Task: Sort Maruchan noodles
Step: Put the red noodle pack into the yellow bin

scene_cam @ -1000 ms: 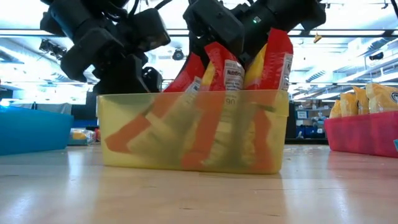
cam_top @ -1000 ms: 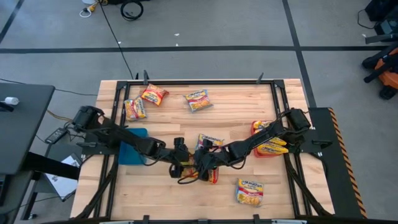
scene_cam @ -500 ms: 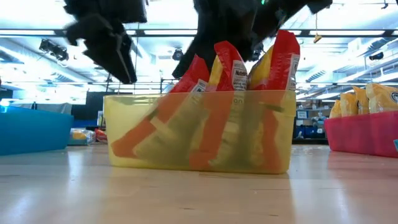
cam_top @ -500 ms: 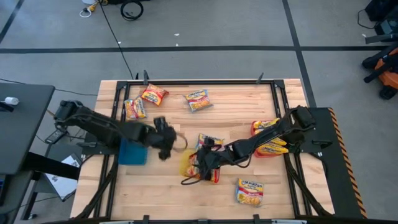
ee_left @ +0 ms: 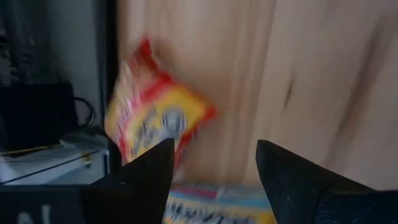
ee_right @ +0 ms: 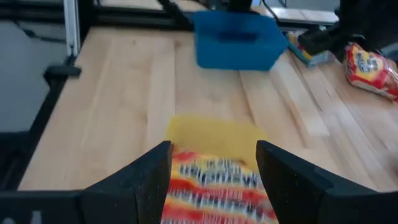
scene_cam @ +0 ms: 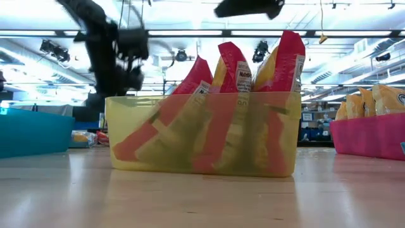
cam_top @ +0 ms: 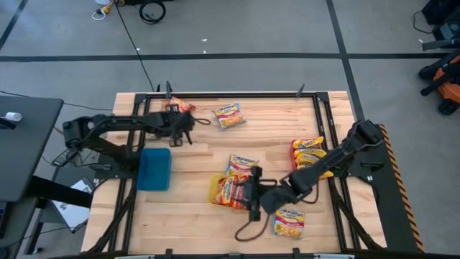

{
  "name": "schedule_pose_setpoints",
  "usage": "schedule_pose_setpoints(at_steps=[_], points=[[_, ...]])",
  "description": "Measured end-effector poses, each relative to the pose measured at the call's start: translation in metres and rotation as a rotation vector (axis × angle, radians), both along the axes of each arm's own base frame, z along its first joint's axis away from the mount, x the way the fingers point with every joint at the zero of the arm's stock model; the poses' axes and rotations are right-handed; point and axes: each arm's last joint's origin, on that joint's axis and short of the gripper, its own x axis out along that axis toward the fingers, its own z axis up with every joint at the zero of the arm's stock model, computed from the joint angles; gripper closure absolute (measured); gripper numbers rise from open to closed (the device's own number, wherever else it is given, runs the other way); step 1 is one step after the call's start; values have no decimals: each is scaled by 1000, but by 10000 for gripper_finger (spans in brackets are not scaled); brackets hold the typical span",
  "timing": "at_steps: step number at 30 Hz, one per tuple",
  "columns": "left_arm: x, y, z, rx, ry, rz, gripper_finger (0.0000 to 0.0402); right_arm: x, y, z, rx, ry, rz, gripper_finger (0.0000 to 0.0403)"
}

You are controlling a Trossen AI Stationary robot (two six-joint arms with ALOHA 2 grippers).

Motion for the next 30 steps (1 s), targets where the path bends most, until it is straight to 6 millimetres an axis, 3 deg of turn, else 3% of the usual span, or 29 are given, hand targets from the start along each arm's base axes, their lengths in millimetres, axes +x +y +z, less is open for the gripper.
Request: schedule_pose_setpoints(at_steps=[8,16,23,26,30], points=[[-28,31,-31,70,196,-179,169,-16,17,-3,-46,16,-17,163],[-29,49,-42,118,248,-263,166,-17,14,-5,-78,48,-29,163],[-32,62,-67,73,333,-181,168,-18,14,-6,-82,54,-28,163],[-30,65,-73,99,326,-140,181,-18,14,-6,-81,55,-27,163],[-27,68,-72,128,294,-130,231,-18,14,-6,-80,55,-27,163]])
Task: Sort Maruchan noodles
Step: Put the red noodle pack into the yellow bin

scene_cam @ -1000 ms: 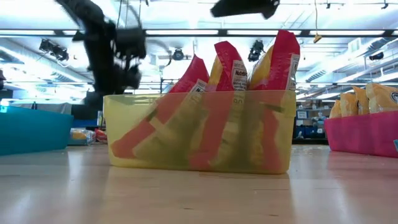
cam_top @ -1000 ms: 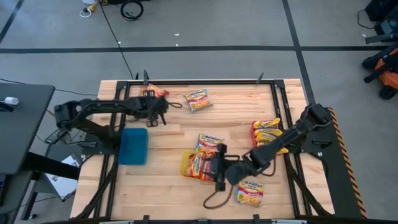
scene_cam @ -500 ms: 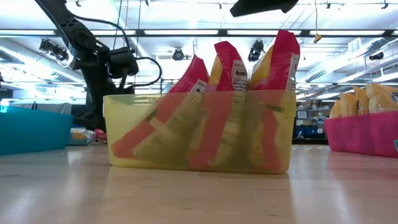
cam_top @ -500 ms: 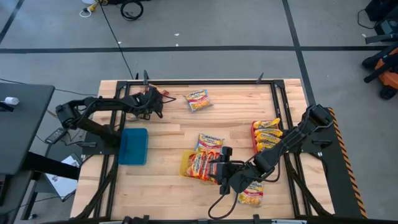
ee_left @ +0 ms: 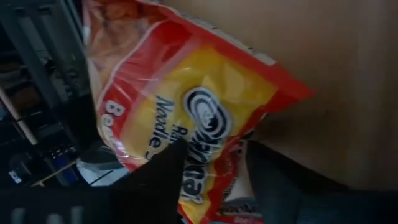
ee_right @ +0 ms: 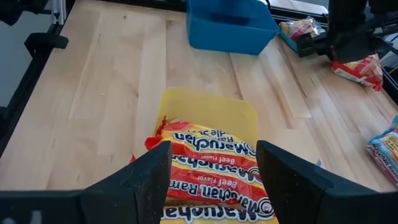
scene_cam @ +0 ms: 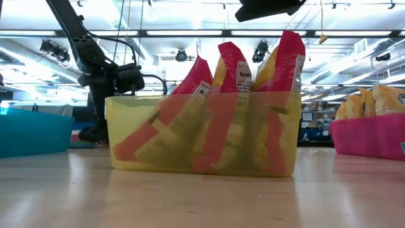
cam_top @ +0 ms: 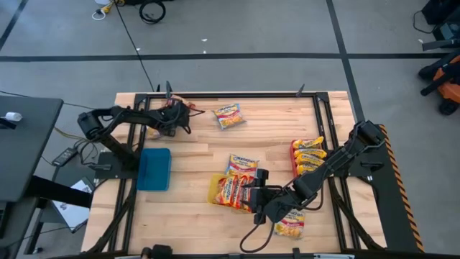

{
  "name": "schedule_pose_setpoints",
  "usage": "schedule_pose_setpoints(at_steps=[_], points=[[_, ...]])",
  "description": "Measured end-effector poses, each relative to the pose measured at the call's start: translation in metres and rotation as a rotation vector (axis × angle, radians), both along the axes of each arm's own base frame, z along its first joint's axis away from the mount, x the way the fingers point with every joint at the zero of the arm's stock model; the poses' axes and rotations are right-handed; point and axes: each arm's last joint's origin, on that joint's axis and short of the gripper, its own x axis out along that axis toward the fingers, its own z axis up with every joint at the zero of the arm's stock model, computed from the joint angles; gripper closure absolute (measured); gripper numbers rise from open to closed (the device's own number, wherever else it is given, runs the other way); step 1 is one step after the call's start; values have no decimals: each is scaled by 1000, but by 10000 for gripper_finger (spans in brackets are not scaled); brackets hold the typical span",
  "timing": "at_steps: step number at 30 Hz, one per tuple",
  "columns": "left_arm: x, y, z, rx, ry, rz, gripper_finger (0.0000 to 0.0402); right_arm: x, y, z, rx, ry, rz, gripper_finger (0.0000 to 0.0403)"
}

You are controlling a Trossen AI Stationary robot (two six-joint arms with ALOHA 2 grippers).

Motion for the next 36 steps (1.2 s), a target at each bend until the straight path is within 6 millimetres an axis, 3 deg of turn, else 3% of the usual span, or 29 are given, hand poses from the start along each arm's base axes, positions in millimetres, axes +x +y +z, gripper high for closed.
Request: schedule_pose_setpoints(at_steps=[8,14,18,21,28,36], points=[[4,1,1,38,-57,39,389,0,0,0,0,0,-1,163],[16,-2,15,31,-101,135,397,0,0,0,0,0,-1,163],[33,-8,48,16,-181,214,398,1,-2,0,-2,3,-5,163],[46,-20,84,-32,-295,281,399,1,-3,-1,-7,11,-8,163],[66,-71,163,-409,-604,466,400,-1,-3,-4,-6,57,13,163],[80,-160,200,-787,-779,525,401,-9,-4,-10,-23,156,38,163]])
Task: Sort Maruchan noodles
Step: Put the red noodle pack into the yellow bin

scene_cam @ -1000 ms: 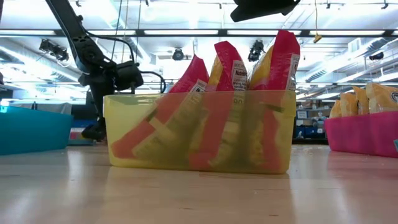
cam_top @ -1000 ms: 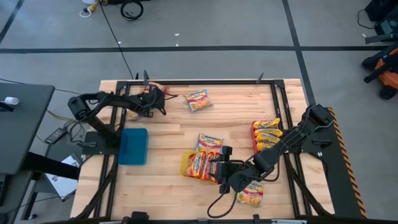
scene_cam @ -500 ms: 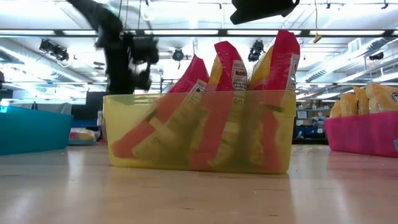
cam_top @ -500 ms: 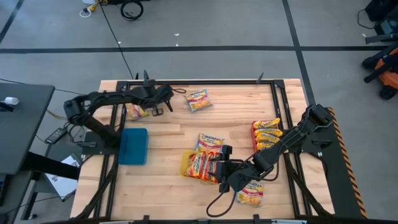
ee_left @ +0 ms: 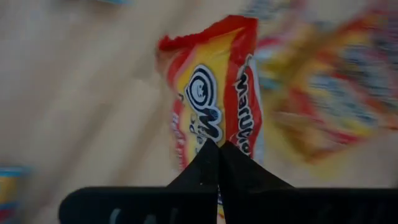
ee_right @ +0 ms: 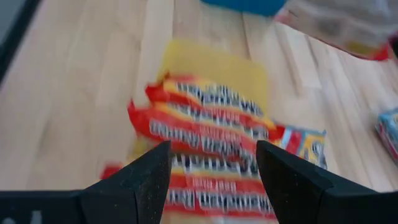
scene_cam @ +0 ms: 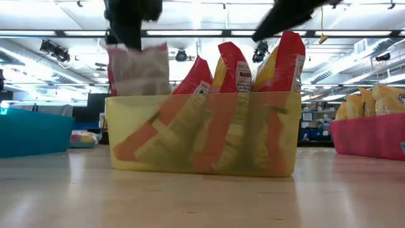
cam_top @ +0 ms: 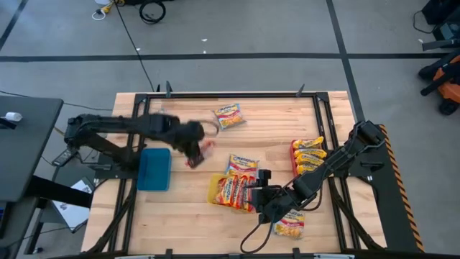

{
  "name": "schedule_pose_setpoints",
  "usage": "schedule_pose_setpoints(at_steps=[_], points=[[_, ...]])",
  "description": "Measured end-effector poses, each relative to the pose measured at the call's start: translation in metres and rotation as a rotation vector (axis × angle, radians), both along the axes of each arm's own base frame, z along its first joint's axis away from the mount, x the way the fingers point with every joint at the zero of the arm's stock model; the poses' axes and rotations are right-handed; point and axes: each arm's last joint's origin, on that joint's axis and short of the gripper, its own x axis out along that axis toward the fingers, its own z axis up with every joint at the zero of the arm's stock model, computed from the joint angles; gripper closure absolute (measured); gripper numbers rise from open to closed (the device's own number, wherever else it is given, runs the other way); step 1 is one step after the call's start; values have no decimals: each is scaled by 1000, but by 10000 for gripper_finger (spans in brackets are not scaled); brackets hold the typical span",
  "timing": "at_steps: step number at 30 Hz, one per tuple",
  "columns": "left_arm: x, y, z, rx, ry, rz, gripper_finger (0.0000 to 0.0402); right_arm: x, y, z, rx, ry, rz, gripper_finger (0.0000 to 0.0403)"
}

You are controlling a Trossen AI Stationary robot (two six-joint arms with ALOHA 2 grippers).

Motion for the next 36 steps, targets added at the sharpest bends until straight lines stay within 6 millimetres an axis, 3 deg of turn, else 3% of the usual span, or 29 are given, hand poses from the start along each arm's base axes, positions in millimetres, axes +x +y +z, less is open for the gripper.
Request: schedule_pose_setpoints(at_steps=[8,13,19,28,36], points=[[1,-93,17,-189,-197,55,401,-13,-1,-8,-38,127,9,163],[-1,-132,26,-250,-374,127,401,-14,1,-8,-44,127,21,163],[6,-140,7,-213,-334,301,396,-14,3,-8,-40,130,30,163],[45,-128,-25,-234,-275,338,393,-19,10,-8,-35,130,49,163],[37,-132,-28,-227,-221,370,392,-23,14,-8,-17,125,49,163]])
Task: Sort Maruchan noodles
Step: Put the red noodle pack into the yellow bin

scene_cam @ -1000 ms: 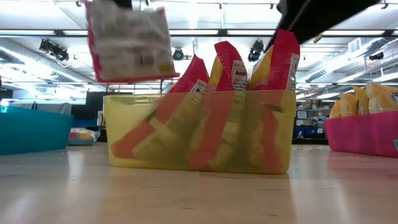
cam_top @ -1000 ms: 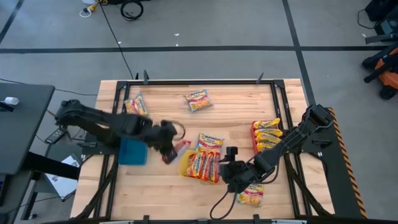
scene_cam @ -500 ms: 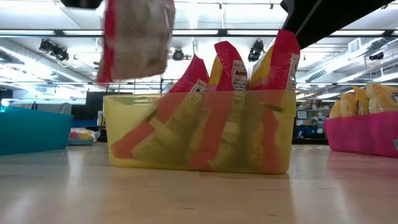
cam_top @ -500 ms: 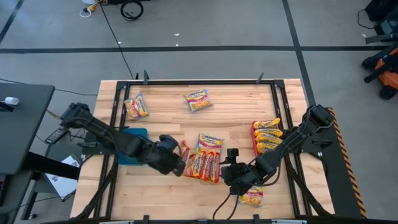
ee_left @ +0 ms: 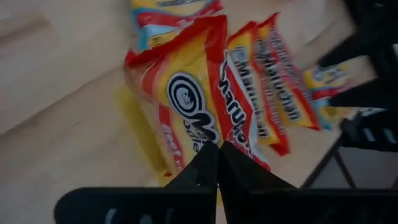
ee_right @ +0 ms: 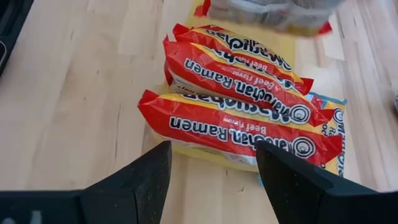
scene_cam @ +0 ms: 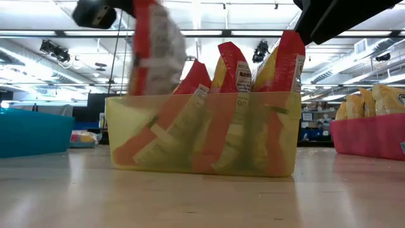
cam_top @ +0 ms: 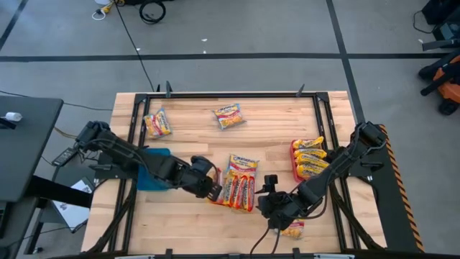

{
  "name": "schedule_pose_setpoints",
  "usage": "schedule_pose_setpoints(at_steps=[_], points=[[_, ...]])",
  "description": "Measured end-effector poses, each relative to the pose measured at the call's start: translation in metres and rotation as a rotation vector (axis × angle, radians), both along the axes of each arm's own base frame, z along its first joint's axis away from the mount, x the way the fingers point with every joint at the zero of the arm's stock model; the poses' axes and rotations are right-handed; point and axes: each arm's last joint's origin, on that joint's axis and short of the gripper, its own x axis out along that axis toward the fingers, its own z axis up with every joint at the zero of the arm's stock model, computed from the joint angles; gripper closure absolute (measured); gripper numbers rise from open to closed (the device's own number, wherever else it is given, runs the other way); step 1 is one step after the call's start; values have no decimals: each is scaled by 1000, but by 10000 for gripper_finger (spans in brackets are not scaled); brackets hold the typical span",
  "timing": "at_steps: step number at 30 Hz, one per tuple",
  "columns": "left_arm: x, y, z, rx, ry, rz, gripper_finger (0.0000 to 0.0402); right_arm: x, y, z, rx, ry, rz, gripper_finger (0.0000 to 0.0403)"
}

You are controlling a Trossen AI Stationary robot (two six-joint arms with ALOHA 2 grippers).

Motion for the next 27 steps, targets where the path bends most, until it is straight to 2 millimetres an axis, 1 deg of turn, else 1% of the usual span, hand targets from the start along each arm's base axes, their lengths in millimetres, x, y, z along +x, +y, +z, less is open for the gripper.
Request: schedule_pose_setpoints(at_steps=[5,8,12,17,21,25,27], points=[[-5,-1,-13,-3,52,27,391,-3,4,0,10,-2,0,163],[-5,3,-23,-11,77,35,391,-3,4,0,10,-1,2,163],[-2,11,-36,-35,79,2,391,-3,4,0,8,0,2,163],[2,18,-43,-57,72,-52,391,-4,4,0,3,6,3,163],[3,22,-38,-87,57,-95,391,-4,3,-1,-1,10,4,163],[2,8,-23,-150,41,-161,395,-5,3,-2,-9,27,6,163],[1,3,-18,-201,42,-184,397,-5,1,-2,-14,35,4,163]])
